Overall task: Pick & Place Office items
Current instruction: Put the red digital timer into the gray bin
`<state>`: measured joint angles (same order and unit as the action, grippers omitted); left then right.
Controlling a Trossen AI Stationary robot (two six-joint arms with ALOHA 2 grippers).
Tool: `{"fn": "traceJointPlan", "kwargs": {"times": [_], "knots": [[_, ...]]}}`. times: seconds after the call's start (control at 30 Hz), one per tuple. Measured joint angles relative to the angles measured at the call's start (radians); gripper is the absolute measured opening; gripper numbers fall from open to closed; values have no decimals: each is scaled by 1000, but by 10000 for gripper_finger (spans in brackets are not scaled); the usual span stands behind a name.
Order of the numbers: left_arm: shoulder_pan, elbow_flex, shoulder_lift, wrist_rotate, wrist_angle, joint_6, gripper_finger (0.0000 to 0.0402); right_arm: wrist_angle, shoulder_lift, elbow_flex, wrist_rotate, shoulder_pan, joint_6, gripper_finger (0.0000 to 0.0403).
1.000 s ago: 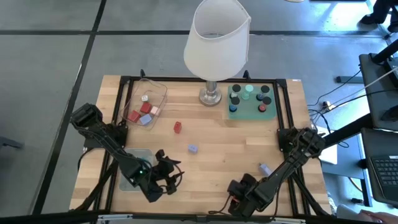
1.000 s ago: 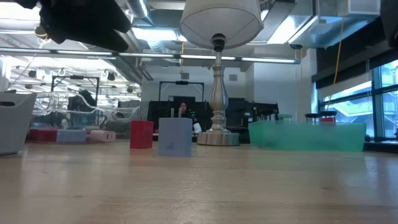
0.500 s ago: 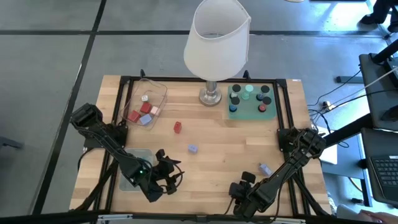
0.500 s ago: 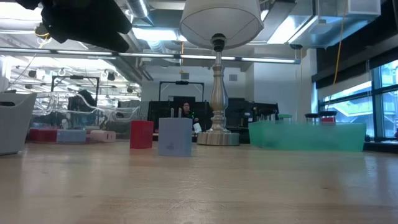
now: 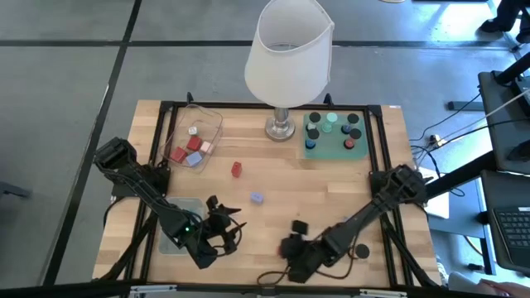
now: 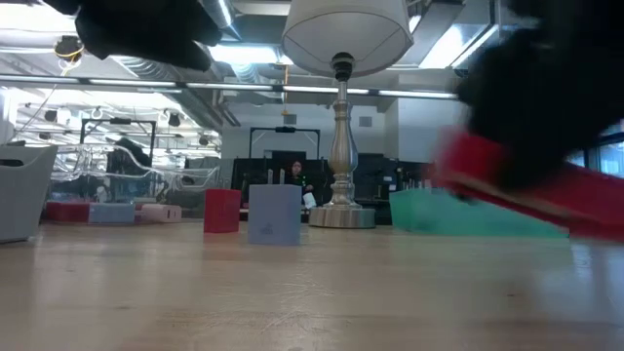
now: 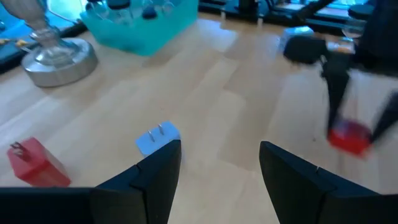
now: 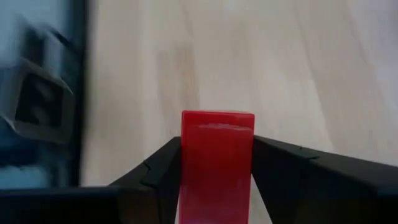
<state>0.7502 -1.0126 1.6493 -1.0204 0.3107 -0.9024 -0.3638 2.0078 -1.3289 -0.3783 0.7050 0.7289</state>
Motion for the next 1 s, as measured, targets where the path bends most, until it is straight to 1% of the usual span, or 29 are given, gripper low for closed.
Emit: {"fn": "traceJointPlan", "kwargs": {"times": [0.1,0.17,0.23,0.3,0.4,0.47,0.67,0.73,0.83,1.0], "knots": [[0,0,0,-10,0,0,214,190,28,0,8,-58,-142,163],[0,0,0,-10,0,0,214,286,55,-1,13,-97,-219,163],[0,0,0,-10,0,1,214,371,82,-1,42,-135,-263,164],[0,0,0,-11,0,7,214,410,108,-1,79,-167,-272,164],[0,0,0,-10,0,8,214,413,144,-1,127,-206,-269,165],[0,0,0,-11,1,9,214,417,155,-1,140,-222,-269,165],[0,0,0,-11,1,34,214,422,163,-3,124,-232,-303,166],[0,0,0,-11,1,34,214,429,163,-3,124,-232,-323,172],[0,0,0,-10,1,34,214,434,166,-2,129,-231,-321,194],[0,0,0,-8,1,34,214,435,165,-1,155,-232,-318,248]]}}
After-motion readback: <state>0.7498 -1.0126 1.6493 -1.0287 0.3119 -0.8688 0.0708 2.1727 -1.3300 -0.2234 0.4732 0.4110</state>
